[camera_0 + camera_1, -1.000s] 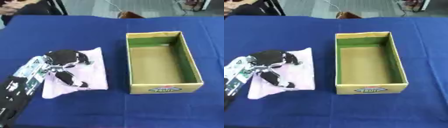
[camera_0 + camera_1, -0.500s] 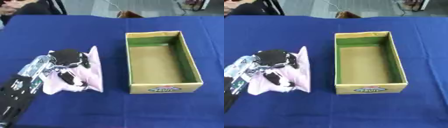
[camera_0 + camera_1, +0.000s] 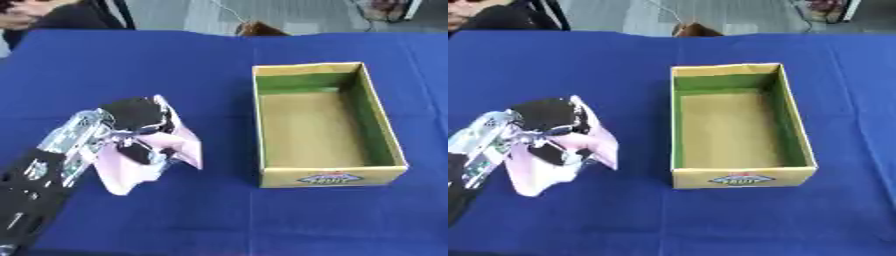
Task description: Pick up objects on the table and place them in the box.
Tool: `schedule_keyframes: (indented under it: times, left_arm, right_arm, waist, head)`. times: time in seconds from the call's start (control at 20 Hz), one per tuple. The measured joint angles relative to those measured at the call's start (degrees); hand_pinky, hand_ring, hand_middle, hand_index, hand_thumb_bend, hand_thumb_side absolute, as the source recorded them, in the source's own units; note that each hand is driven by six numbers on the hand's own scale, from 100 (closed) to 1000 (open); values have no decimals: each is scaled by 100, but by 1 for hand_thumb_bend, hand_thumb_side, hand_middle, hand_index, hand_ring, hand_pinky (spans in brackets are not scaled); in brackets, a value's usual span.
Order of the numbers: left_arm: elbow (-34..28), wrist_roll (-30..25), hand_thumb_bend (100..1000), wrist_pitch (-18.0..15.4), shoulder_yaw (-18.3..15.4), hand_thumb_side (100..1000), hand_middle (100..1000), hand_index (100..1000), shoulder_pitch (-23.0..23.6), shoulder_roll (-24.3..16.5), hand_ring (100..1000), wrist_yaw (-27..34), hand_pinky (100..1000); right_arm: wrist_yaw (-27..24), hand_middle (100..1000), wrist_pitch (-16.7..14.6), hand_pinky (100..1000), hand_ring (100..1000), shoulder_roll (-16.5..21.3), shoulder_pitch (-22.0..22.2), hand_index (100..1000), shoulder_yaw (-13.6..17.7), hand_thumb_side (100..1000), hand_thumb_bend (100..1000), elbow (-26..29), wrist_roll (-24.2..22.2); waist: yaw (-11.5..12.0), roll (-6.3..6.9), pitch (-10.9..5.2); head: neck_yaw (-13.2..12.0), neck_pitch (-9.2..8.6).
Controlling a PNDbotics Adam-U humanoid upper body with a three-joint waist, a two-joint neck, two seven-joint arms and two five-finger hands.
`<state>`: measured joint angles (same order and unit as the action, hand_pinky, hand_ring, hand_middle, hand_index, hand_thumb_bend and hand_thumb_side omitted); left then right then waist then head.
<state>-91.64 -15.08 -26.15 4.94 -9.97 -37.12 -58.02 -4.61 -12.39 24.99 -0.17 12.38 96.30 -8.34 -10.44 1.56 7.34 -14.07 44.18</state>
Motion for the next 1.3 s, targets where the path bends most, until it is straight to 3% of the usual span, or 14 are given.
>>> schedule_keyframes:
  times: [0.05,0.1,0.15,0.2,0.35,1.05,1.3]
  left_arm:
    - [-22,225,488,6,0,361,100,100,8,1,100,65,100]
    - [-43,475,427,12,-1,321,100,100,9,1,100,136,100]
    - [-64,732,461,19,-2,341,100,100,9,1,100,219,100]
    - [-70,966,326,23,-2,232,100,100,9,1,100,303,100]
    - [-74,1378,316,21,-2,210,100,100,10,0,100,535,100]
    - [-330,1147,320,-20,-4,217,100,100,5,-86,100,938,100]
    - [-596,1015,278,-135,54,212,100,100,-329,-539,100,1446,100]
  right_arm:
    - [0,802,0,479,598,0,0,931,0,712,594,-1,0]
    - [0,802,0,480,599,0,0,931,1,712,594,-3,1]
    - [0,802,0,479,598,0,0,931,1,712,594,-8,1]
    - [0,802,0,480,599,0,0,932,1,712,593,-11,2]
    - [0,802,0,479,599,0,0,932,1,712,593,-25,2]
    - [0,802,0,479,599,0,0,932,1,713,593,-29,3]
    - [0,802,0,480,599,0,0,932,1,715,591,-30,3]
  waist:
    - [1,-2,1]
    - [2,-3,1]
    - [2,-3,2]
    - [2,-3,2]
    - [3,-2,2]
    - [14,2,-5]
    - [13,40,-28]
  head:
    - [0,0]
    - [0,0]
    - [0,0]
    - [0,0]
    - [0,0]
    - [0,0]
    - [0,0]
